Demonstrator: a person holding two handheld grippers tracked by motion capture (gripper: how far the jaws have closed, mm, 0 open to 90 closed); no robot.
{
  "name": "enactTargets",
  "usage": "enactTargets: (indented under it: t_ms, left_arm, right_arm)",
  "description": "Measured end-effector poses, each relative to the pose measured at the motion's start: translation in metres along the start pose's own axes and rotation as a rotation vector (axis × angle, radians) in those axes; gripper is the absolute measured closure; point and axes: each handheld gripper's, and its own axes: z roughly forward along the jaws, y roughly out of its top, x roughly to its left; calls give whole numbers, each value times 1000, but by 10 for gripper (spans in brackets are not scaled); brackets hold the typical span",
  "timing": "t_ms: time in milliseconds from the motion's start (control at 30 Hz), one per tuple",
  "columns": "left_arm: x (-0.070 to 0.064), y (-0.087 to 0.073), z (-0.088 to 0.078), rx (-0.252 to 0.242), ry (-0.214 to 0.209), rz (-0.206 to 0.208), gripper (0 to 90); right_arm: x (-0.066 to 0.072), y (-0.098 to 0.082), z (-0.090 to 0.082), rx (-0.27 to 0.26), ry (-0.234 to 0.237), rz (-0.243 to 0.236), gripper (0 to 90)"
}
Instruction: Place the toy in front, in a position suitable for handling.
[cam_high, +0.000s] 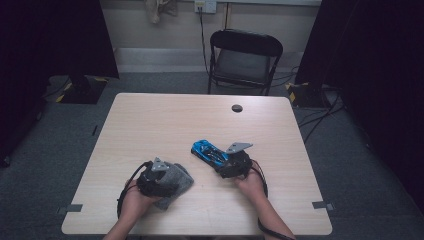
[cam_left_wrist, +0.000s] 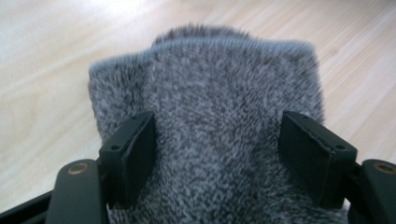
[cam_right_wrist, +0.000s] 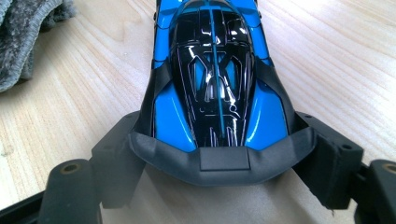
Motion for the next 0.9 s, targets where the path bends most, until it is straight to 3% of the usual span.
enactTargets:
  t_ms: [67, 133, 167, 200, 333, 400, 533, 633, 767, 800, 833, 867, 900]
  left_arm:
    - [0, -1, 0, 5, 4, 1, 277]
    - [-1, 0, -1, 21, 19, 14, 374]
    - [-2, 0, -1, 22, 21, 13, 374]
    - [-2, 0, -3, 25, 16, 17, 569]
    - [-1, 0, -5, 37, -14, -16, 711]
    - [-1, 1, -6, 41, -12, -23, 733]
    - [3, 5, -8, 43, -48, -85, 750]
    - [4, 15, -12, 13, -54, -83, 750]
    - [-1, 47, -11, -51, -70, -82, 749]
    - [-4, 64, -7, -75, -70, -72, 749]
    - [-4, 64, -7, -75, -70, -72, 749]
    - [-9, 84, -1, -88, -71, -59, 748]
    - [-9, 84, -1, -88, -71, -59, 749]
  right_arm:
    - [0, 0, 0, 0, 0, -1, 241]
    - [0, 0, 0, 0, -2, 0, 242]
    - [0, 0, 0, 0, -2, 0, 242]
    - [0, 0, 0, 0, -2, 1, 242]
    - [0, 0, 0, 0, -2, 1, 241]
    - [0, 0, 0, 0, -2, 0, 242]
    - [0, 0, 0, 0, -2, 0, 241]
    - [0, 0, 0, 0, -2, 1, 242]
    - [0, 0, 0, 0, -1, 0, 242]
    - [0, 0, 0, 0, -1, 0, 242]
    - [0, 0, 0, 0, -1, 0, 242]
    - [0, 0, 0, 0, -1, 0, 242]
    - [0, 0, 0, 0, -1, 0, 242]
